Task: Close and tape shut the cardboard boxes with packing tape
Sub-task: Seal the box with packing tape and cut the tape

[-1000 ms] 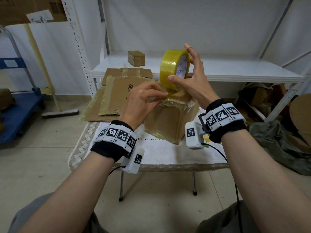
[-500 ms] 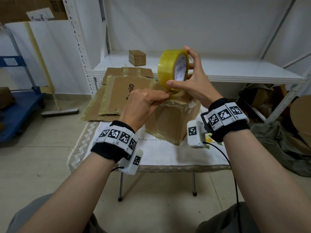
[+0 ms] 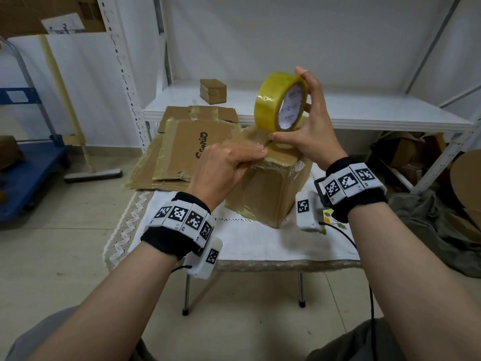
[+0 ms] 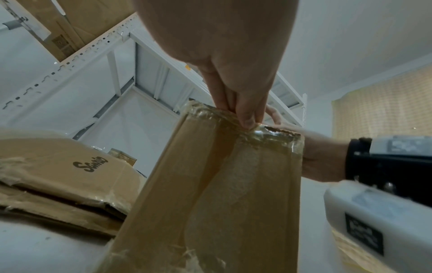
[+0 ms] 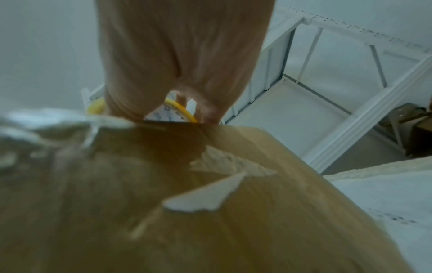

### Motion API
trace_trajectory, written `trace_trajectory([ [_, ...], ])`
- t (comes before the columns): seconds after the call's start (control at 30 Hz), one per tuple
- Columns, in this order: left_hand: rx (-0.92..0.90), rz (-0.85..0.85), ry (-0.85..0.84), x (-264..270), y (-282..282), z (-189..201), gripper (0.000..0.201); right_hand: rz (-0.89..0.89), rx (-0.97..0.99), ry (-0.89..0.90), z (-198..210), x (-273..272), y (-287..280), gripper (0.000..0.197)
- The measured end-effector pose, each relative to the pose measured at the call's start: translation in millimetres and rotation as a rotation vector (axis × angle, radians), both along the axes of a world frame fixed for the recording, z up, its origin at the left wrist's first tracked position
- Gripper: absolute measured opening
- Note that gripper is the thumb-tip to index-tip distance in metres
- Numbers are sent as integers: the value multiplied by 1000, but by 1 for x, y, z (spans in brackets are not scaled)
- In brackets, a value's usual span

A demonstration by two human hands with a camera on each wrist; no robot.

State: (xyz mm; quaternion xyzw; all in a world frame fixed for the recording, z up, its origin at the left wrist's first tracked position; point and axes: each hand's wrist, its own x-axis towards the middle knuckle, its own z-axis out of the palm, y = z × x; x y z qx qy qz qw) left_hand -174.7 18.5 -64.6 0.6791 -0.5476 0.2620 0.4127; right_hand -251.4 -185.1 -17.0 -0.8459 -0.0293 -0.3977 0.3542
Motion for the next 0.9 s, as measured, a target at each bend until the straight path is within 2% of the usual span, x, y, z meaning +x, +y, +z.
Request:
trace_trajectory([
  [0.17, 42, 8, 72, -6, 3, 9, 20, 2, -12, 51, -7, 4, 0, 119],
  [0.27, -10, 110, 244, -21, -2, 15, 26, -10, 13, 43, -10, 5, -1, 122],
  [0.3, -23, 187, 333, -26, -6, 16, 35, -14, 19, 42, -10, 5, -1, 122],
  [0.37, 48, 315, 515, -35, -15, 16, 73, -26, 14, 41, -11, 5, -2, 122],
  [0.43, 170, 353, 642, -42, -23, 13, 108, -43, -4, 37, -11, 6, -1, 122],
  [0.47, 214, 354, 683, -44, -26, 11, 116, -49, -10, 32, -12, 6, -1, 121],
  [0.6, 225, 336, 752, -48, -30, 9, 115, -65, -20, 23, -12, 5, -1, 121],
  [0.73, 197, 331, 683, -47, -30, 3, 112, -54, -23, 53, -10, 2, -2, 123],
  [0.9, 92, 298, 626, -42, -28, 3, 97, -21, -11, 50, -5, 0, 0, 124],
])
